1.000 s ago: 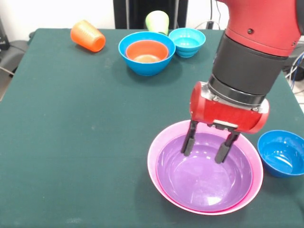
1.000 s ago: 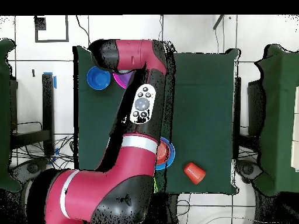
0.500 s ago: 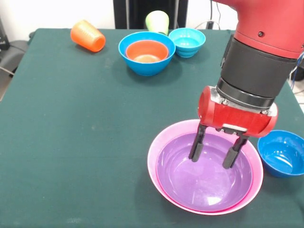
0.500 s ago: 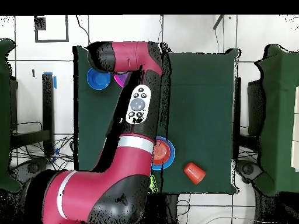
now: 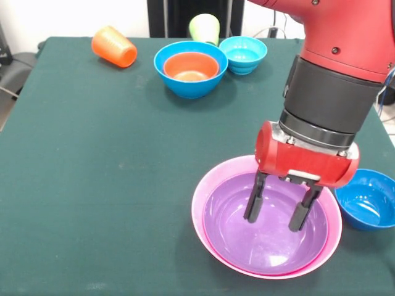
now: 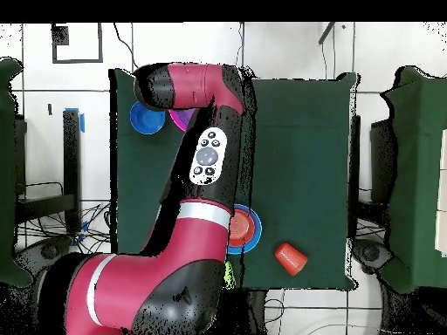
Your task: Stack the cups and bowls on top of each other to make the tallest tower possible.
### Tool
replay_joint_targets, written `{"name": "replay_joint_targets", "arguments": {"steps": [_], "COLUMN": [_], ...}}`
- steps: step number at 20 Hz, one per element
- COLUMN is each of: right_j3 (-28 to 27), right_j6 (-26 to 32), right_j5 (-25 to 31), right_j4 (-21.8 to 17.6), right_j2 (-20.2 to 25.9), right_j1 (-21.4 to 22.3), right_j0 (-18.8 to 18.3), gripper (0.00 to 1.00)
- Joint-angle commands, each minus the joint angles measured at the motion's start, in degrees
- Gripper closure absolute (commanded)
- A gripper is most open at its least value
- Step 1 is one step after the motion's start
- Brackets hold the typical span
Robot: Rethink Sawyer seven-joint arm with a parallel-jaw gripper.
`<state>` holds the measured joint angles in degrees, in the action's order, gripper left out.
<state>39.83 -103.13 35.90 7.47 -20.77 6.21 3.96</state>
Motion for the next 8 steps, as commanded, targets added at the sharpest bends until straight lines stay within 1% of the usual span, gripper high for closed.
{"name": "replay_joint_targets", "arguments": {"steps": [1,5,8], "right_j3": [7.32,8.70,9.69], "right_j6": [-2.56,-4.91,-6.12], "right_j5": [-2.56,-2.92,-4.60], "right_j4": [-3.45,-3.11,-3.22], "right_j2": [5.81,4.83,4.69], "right_j1": [-2.72,-2.21,-2.30], "right_j0": [-0.01,1.04,1.43], "gripper": [0.00,0.00,0.00]}}
